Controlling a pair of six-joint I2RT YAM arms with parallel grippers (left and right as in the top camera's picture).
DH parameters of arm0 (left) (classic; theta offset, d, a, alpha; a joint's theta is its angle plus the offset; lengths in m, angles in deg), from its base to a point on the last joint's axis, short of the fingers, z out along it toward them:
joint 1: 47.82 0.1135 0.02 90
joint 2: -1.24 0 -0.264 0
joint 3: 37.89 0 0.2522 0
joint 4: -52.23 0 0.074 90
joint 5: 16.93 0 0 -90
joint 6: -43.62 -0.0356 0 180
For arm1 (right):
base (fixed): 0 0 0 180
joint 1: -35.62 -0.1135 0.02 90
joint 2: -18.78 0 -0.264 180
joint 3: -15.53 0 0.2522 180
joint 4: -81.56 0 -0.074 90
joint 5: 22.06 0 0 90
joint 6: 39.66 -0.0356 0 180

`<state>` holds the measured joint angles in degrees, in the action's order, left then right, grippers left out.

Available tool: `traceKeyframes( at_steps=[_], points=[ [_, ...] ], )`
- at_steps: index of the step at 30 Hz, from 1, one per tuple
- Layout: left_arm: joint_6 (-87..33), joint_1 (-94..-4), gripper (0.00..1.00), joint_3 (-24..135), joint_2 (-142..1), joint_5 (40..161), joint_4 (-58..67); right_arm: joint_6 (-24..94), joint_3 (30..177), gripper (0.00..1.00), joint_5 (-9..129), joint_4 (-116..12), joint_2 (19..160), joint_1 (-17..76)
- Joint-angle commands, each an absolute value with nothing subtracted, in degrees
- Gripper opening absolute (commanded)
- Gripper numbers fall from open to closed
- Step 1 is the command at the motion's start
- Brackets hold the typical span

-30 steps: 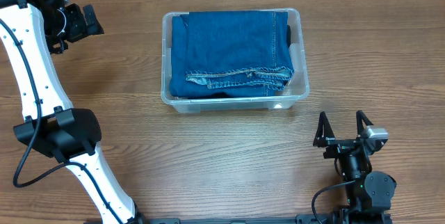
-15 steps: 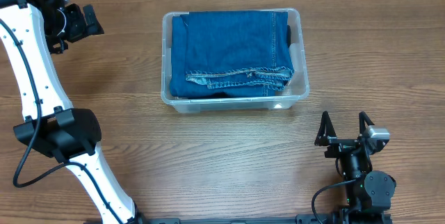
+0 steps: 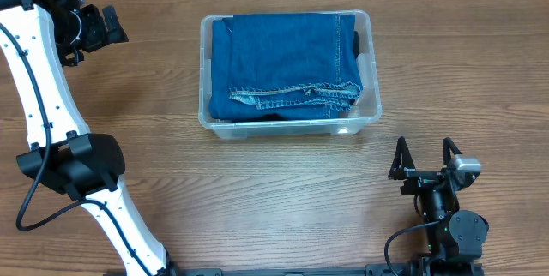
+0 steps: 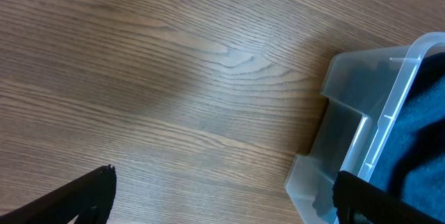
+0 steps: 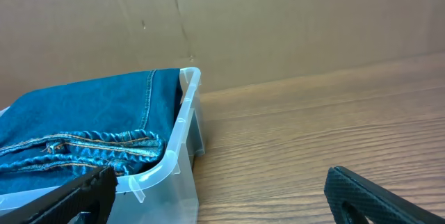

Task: Pack container

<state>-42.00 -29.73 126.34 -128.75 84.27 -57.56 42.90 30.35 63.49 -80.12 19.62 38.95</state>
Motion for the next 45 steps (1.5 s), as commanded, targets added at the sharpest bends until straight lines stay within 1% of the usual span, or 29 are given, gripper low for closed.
traceKeyframes(
  at_steps=[1,5,7,10,12,15,20,25,29,31,35,41,45],
  points=[
    [-41.4,-29.8,1.00,126.7,-128.7,84.3,-57.8,43.3,29.8,1.00,64.0,-80.3,18.9,39.1],
    [-40.8,-30.4,1.00,126.7,-127.8,88.9,-54.5,43.3,29.8,1.00,64.0,-80.3,18.9,39.1],
    [-40.8,-31.8,1.00,126.7,-126.3,92.5,-50.1,43.3,29.8,1.00,64.0,-80.3,18.9,39.1],
    [-41.7,-35.9,1.00,126.7,-123.1,93.7,-42.0,43.3,29.8,1.00,64.0,-80.3,18.9,39.1],
    [-47.2,-40.7,1.00,126.7,-120.1,93.4,-34.8,43.3,29.8,1.00,64.0,-80.3,18.9,39.1],
    [-53.5,-46.0,1.00,126.7,-116.6,90.1,-29.5,43.3,29.8,1.00,64.0,-80.3,18.9,39.1],
    [-54.3,-53.5,1.00,126.7,-110.9,76.8,-28.9,43.3,29.8,1.00,64.0,-80.3,18.9,39.1],
    [-54.1,-54.4,1.00,126.4,-104.5,75.6,-32.7,43.3,29.8,1.00,64.0,-80.3,18.9,39.1],
    [-54.1,-54.3,1.00,123.4,-98.0,75.6,-33.3,43.3,29.8,1.00,64.0,-80.3,18.9,39.1],
    [-54.1,-54.0,1.00,119.6,-93.5,75.4,-32.6,43.3,29.8,1.00,64.0,-80.3,18.9,39.1],
    [-54.1,-53.1,1.00,108.0,-84.6,75.5,-26.3,43.3,29.8,1.00,64.0,-80.3,18.9,39.1],
    [-54.1,-49.4,1.00,83.5,-70.4,79.0,-11.9,43.3,29.8,1.00,64.0,-80.3,18.9,39.1],
    [-54.1,-46.2,1.00,65.9,-61.8,82.8,0.3,43.3,29.8,1.00,64.0,-80.3,18.9,39.1]
  ],
)
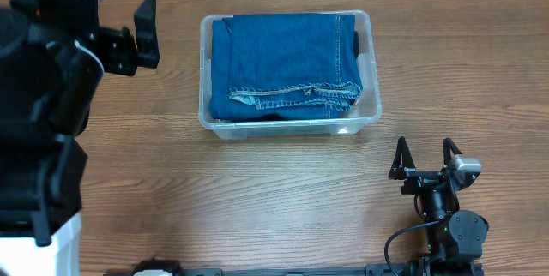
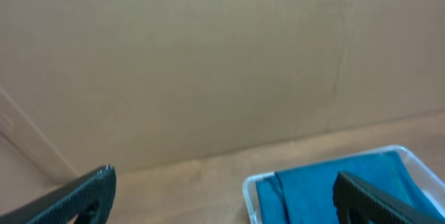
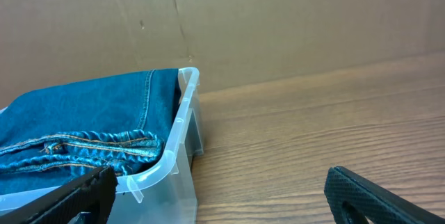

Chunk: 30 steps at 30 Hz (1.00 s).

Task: Pack container

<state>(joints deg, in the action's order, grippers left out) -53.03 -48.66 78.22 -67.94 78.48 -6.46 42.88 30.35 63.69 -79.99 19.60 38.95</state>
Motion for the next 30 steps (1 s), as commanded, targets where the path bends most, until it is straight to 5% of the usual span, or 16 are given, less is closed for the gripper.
traceKeyframes(
  at_steps=[1,19,30],
  points=[
    [-54.1,-45.7,1.00,62.2,-60.0,83.4,3.2,43.3,29.8,1.00,64.0,-80.3,18.9,39.1],
    [-42.9,-45.1,1.00,2.2,-22.9,82.8,47.3,43.3,29.8,1.00,64.0,-80.3,18.9,39.1],
    [-39.1,-45.1,1.00,-12.8,-9.0,79.9,54.1,43.3,29.8,1.00,64.0,-80.3,18.9,39.1]
  ],
)
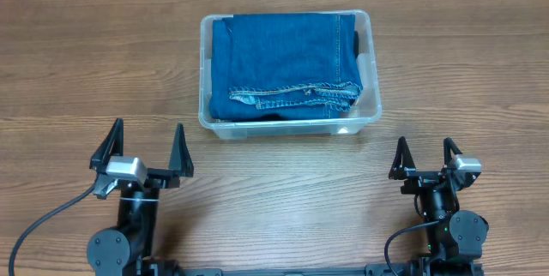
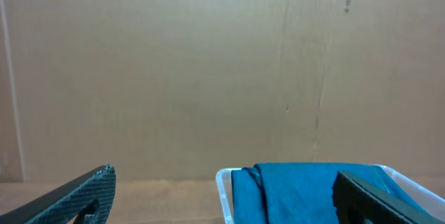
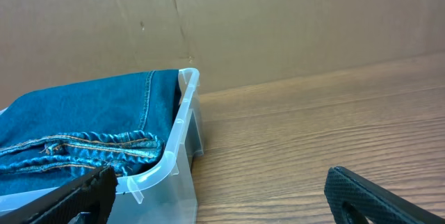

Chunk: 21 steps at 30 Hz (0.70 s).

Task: Pack container

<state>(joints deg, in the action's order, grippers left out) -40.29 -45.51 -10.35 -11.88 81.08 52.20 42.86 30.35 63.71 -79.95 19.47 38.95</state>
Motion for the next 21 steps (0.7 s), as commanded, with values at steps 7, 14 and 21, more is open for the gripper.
traceKeyframes(
  at_steps=[7,14,21],
  points=[
    [-39.0,-45.1,1.00,-20.9,-2.2,77.3,60.5,43.3,29.8,1.00,64.0,-80.3,18.9,39.1],
    [-39.4,-45.1,1.00,-23.9,1.1,76.9,58.1,43.3,29.8,1.00,64.0,-80.3,18.9,39.1],
    [-39.9,-44.9,1.00,-23.9,1.1,76.9,44.5,43.3,29.8,1.00,64.0,-80.3,18.9,39.1]
  ],
)
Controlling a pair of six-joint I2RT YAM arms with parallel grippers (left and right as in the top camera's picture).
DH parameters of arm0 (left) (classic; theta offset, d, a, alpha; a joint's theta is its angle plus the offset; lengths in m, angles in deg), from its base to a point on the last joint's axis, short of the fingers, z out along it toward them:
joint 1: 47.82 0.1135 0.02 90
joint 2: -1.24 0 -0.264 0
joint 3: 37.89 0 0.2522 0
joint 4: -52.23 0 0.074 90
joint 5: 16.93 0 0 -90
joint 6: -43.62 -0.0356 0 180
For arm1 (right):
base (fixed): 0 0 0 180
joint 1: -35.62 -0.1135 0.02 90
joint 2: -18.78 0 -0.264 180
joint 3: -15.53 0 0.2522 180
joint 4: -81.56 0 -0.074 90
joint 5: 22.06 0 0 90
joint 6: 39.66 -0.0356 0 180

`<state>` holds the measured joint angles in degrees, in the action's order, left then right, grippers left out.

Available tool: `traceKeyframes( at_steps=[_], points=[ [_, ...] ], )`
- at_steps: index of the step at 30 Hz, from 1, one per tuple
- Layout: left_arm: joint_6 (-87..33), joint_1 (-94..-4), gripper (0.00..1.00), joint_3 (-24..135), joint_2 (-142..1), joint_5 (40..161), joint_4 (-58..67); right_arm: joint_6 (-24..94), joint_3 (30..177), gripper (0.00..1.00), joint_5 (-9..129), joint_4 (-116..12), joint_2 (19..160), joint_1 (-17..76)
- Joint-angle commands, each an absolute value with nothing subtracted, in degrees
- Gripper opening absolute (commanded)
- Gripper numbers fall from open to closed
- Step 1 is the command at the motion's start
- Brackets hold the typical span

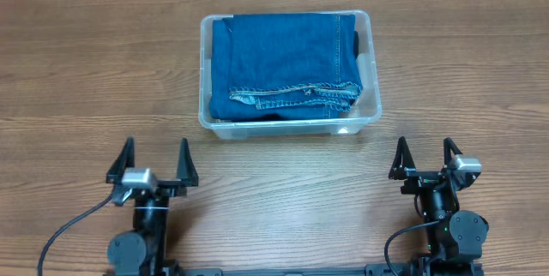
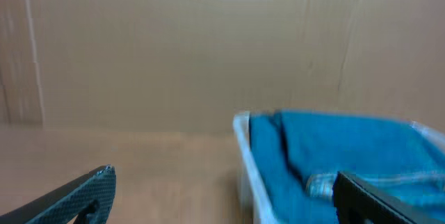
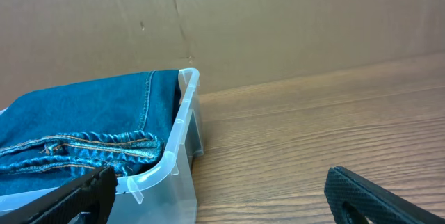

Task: Pack container

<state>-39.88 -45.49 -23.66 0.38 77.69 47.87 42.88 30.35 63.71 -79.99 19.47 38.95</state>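
A clear plastic container (image 1: pixel 206 75) stands at the middle back of the table with folded blue jeans (image 1: pixel 287 62) filling it. In the wrist views the jeans (image 2: pixel 348 147) and the container's rim (image 3: pixel 184 120) show ahead. My left gripper (image 1: pixel 155 158) sits open at the front left, pointing toward the container, nothing between its fingers. My right gripper (image 1: pixel 425 154) sits open at the front right, likewise empty.
A brown cardboard wall (image 3: pixel 278 22) runs along the back of the wooden table (image 1: pixel 455 70). Both arms are folded low at the table's front edge.
My left gripper has shifted slightly right and nearer the front edge; in its view the container and jeans have moved lower and to the right. The right arm has not moved.
My left arm was stretched out at the far left of the container, its camera looking down at the table. Then it was raised close under the overhead camera. Then it was folded at the front left, where it stays. The jeans lay in the container throughout.
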Motion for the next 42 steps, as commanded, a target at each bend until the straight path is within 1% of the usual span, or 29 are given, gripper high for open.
traceKeyframes(
  at_steps=[1,6,42],
  points=[
    [-39.9,-44.7,1.00,-23.9,1.1,77.1,42.8,43.3,29.8,1.00,64.0,-80.3,18.9,39.1],
    [-39.6,-44.7,1.00,-23.9,1.1,77.1,33.9,43.3,29.8,1.00,64.0,-80.3,18.9,39.1],
    [-39.5,-44.7,1.00,-23.9,1.0,77.1,34.4,43.3,29.8,1.00,64.0,-80.3,18.9,39.1]
  ],
)
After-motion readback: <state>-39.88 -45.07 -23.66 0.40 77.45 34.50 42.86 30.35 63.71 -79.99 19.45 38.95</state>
